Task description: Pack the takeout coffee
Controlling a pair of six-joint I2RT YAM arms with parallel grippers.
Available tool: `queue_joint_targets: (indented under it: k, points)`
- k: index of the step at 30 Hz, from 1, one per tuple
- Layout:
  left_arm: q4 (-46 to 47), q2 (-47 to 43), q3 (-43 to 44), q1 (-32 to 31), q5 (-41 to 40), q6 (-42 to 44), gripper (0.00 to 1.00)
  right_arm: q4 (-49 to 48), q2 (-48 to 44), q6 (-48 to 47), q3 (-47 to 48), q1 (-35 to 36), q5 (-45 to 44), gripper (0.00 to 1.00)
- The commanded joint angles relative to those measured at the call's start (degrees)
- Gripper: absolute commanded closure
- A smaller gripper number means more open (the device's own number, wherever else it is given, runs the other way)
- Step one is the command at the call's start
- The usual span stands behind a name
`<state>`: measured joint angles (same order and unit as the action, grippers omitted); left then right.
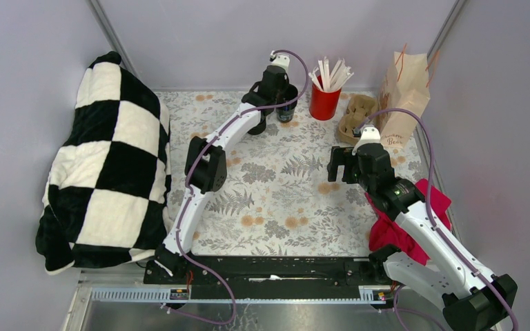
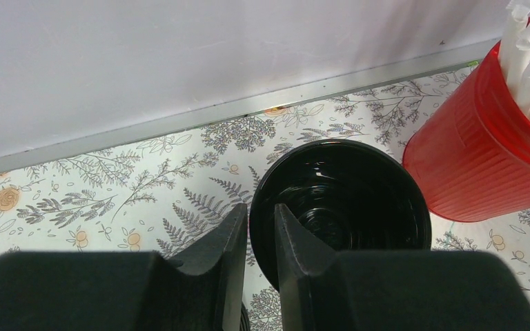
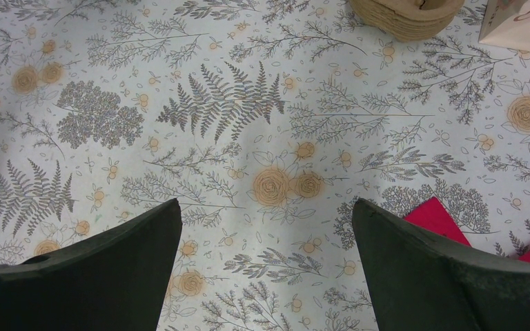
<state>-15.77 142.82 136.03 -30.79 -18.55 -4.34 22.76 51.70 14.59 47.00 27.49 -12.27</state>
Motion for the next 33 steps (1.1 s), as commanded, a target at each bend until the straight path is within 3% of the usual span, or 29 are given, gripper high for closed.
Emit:
queue_joint_targets:
  k: [1, 14, 18, 23, 33]
  points:
    - [2.8, 0.7, 2.8, 0.4, -0.5, 0.0, 0.75, -2.3, 0.2, -0.6, 0.2, 0.1, 1.0, 0.0]
    - [2.8, 0.8, 2.9, 0.5, -0.4, 0.0, 0.79, -2.5, 0.4, -0.6, 0.2, 0.1, 1.2, 0.0]
    - [3.1, 0.3, 2.9, 0.5, -1.0, 0.1, 0.7, -2.6, 0.4, -0.6, 0.1, 0.1, 1.4, 0.0]
    - [3.3, 0.1, 2.9, 0.5, -1.3, 0.0, 0.68, -2.6, 0.5, -0.5, 0.0, 0.1, 1.5, 0.0]
    - [3.6, -0.3, 2.6, 0.4, -1.8, -0.1, 0.74, -2.8, 1.0, -0.5, 0.0, 0.1, 1.9, 0.0]
